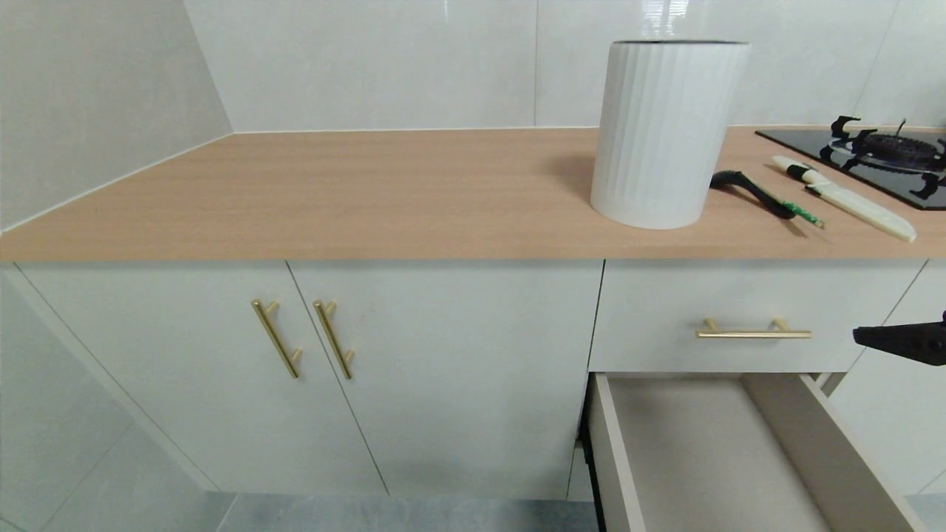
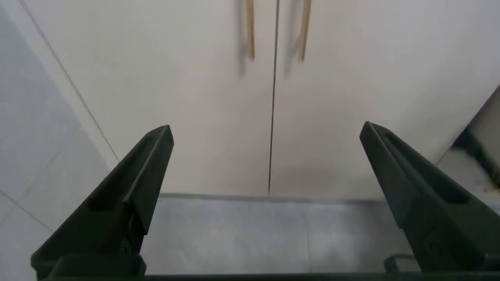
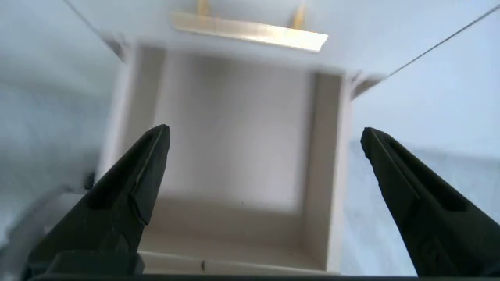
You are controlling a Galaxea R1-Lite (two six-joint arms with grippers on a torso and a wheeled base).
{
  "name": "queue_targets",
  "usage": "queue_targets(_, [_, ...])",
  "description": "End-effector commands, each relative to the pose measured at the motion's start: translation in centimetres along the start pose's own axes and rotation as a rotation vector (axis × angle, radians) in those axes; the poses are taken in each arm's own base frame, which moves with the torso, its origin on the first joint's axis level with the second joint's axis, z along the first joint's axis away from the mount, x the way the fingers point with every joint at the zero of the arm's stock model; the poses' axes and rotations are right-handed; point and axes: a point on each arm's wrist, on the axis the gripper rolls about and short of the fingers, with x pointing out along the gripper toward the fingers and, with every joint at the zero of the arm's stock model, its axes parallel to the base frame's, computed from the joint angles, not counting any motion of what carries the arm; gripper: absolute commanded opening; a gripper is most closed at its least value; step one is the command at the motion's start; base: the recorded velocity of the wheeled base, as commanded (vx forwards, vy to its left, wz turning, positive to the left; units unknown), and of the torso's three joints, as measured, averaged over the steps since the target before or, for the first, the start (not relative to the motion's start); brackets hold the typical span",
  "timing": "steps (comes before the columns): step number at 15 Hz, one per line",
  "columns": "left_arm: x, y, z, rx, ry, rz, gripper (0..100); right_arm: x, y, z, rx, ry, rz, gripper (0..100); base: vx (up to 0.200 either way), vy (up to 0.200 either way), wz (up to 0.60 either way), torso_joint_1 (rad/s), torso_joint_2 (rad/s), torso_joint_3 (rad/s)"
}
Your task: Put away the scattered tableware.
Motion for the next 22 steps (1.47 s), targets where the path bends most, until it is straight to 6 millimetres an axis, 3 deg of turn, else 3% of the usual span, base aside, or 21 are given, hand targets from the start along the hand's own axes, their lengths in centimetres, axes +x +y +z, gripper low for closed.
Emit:
queue_targets(1, [0.0, 0.0, 0.0, 0.000, 0.002, 0.001, 100, -0.3, -0.1, 0.8, 0.008, -0.047, 0.001, 100, 0.000, 0.000, 0.00, 0.090, -0.54, -0.290])
queue_targets(4, [0.0, 0.0, 0.0, 0.000, 0.002, -0.001, 100, 1.9, -0.7, 4.4, 0.044, -0.090, -0.035, 100, 0.000, 0.000, 0.00, 0.155, -0.49, -0.307])
queue_targets(7, [0.0, 0.0, 0.0, 0.000, 0.002, -0.001, 100, 7.9, -1.2, 7.6, 0.067, 0.031, -0.066, 100, 0.000, 0.000, 0.00, 0.062, -0.17, -0.113])
queue_targets(8, [0.0, 0.0, 0.0, 0.000, 0.002, 0.001, 100, 8.4, -1.2, 7.7, 0.077, 0.043, -0.066, 100, 0.000, 0.000, 0.00, 0.000, 0.00, 0.000])
queue_targets(9, [0.0, 0.0, 0.0, 0.000, 0.002, 0.001, 100, 10.8, -1.0, 8.1, 0.125, 0.085, -0.064, 100, 0.000, 0.000, 0.00, 0.000, 0.00, 0.000])
queue_targets(11, [0.0, 0.0, 0.0, 0.000, 0.002, 0.001, 100, 12.9, -0.8, 8.3, 0.131, 0.085, -0.065, 100, 0.000, 0.000, 0.00, 0.000, 0.00, 0.000])
queue_targets(15, [0.0, 0.0, 0.0, 0.000, 0.002, 0.001, 100, 15.3, -0.6, 8.3, 0.138, 0.077, -0.069, 100, 0.000, 0.000, 0.00, 0.000, 0.00, 0.000])
queue_targets(22, [0.0, 0.0, 0.0, 0.000, 0.002, 0.001, 100, 16.2, -1.5, 8.3, 0.155, 0.071, -0.096, 100, 0.000, 0.000, 0.00, 0.000, 0.00, 0.000])
